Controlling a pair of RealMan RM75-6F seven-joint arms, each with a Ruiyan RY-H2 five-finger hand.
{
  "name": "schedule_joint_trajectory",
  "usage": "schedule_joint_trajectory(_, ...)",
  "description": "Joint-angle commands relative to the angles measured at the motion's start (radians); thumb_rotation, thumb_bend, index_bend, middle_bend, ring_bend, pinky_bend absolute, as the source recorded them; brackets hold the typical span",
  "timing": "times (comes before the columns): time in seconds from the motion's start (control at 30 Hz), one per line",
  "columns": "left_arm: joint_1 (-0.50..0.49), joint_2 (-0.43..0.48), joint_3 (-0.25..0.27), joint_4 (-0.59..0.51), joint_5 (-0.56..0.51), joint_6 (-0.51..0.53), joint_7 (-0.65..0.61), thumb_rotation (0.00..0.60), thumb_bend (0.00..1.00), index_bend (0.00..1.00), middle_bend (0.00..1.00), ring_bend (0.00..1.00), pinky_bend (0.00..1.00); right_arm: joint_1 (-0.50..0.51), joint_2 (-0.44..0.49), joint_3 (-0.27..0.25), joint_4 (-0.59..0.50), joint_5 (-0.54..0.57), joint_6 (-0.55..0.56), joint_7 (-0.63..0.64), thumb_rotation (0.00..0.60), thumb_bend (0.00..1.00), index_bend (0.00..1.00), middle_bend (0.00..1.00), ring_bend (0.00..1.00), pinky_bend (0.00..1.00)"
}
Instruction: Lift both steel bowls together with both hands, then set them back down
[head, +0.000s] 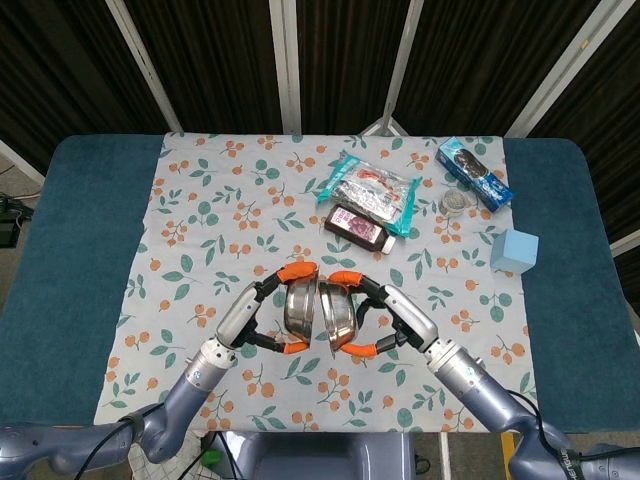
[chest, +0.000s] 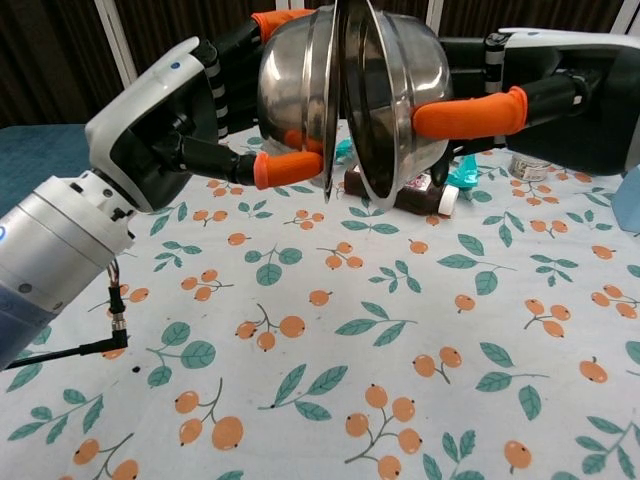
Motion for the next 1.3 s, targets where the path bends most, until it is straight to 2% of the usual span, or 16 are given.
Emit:
schedule_joint_trajectory(0.03,-0.009,-0.021,0.01,0.011,0.009,0.005,0.004,0.6,0.02,0.38,0.31,0.22,0.35,0.012,-0.017,-0.005,-0.009,0.013,-0.01,-0.025,0.6,0.21,0.48,0.29,0.48,0.54)
schedule_joint_trajectory(0.2,-0.009,-0.025,0.022,0.021,0.02,0.024,0.016,0.6,0.02,0.38,0.31,0.22,0.35,0.012,-0.017,-0.006,-0.007,0.032,-0.002,-0.034,0.6,0.21,0.48,0.29,0.48,0.54)
schedule_joint_trajectory(0.43,0.015,0.05,0.022,-0.005,0.007,0.061,0.006,0.6,0.02,0.38,0.3,0.22,0.35,-0.008,0.029,-0.007,0.015,0.027,0.028,0.011,0.6,0.21,0.48,0.29,0.48,0.54)
schedule_joint_trajectory(0.63,0.013,0.065,0.026,-0.016,-0.002,0.053,0.002,0.6,0.02,0.38,0.3,0.21,0.35,0.003,0.029,-0.014,0.011,0.011,0.02,0.026,0.6,0.21,0.48,0.29,0.48,0.54)
schedule_joint_trajectory(0.83,0.003,0.038,0.033,0.005,0.003,0.047,0.007,0.6,0.02,0.38,0.3,0.22,0.35,0.017,0.018,-0.016,-0.002,0.011,0.013,0.003,0.6,0.21,0.49,0.29,0.48,0.54)
schedule_joint_trajectory(1.3,-0.021,-0.098,0.052,0.068,0.024,0.056,0.015,0.6,0.02,0.38,0.31,0.22,0.35,0.043,-0.023,-0.02,-0.023,0.053,-0.015,-0.045,0.6,0.21,0.48,0.29,0.48,0.54)
